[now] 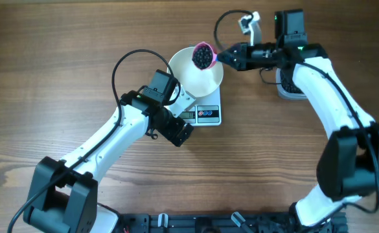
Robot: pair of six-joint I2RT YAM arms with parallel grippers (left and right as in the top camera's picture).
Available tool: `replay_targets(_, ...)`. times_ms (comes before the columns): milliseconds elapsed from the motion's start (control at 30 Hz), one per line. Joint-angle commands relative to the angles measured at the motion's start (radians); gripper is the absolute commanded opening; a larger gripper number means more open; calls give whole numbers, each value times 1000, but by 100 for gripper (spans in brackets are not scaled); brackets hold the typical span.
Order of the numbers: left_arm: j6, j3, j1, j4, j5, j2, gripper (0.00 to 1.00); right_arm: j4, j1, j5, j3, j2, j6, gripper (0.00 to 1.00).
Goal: Scoop item into bowl and weigh 150g on scale
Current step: 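Tilt the scoop with the right gripper to pour beans into bowl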
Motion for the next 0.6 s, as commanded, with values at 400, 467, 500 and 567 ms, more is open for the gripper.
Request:
replay_targets(400,-6,-6,0,0,9,-12,100,-66,229,670,11,-142,-459,4)
replay_targets(467,-6,-6,0,0,9,-12,100,-66,259,744,11,-159,-518,4)
replay_targets(500,-6,-6,0,0,9,-12,100,-65,270,779,11,-167,-544,4)
replay_targets(567,-6,-6,0,0,9,-12,100,-65,291,843,11,-193,-600,4)
